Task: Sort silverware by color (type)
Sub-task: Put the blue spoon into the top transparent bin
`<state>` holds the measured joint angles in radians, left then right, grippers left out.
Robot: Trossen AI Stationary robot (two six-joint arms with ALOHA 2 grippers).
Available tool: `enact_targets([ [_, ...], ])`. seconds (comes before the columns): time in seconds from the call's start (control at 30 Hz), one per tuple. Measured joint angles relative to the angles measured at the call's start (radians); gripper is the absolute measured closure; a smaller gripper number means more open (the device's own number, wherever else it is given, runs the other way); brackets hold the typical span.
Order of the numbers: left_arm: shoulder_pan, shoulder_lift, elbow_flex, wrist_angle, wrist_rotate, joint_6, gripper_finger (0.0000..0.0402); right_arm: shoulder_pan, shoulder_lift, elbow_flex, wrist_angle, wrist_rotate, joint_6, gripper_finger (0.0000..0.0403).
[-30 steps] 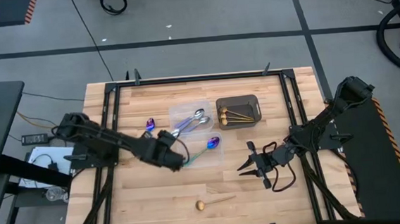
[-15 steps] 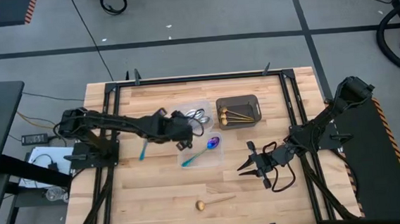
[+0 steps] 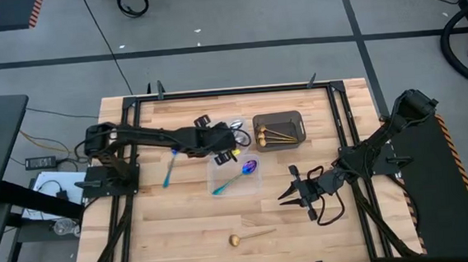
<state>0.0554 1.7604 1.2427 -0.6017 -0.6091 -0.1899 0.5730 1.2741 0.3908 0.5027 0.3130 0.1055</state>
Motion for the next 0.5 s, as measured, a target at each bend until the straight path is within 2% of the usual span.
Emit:
enact_targets([
  [0.27,0.064,0.087,-0.001,0.013,0.077,0.026,0.0343,0.001,0.0,0.0,-0.003,0.0,0.004,0.0316],
  [0.5,0.085,0.108,-0.005,0.026,0.125,0.03,0.0341,0.001,0.0,0.0,-0.009,0.0,0.006,0.0316],
])
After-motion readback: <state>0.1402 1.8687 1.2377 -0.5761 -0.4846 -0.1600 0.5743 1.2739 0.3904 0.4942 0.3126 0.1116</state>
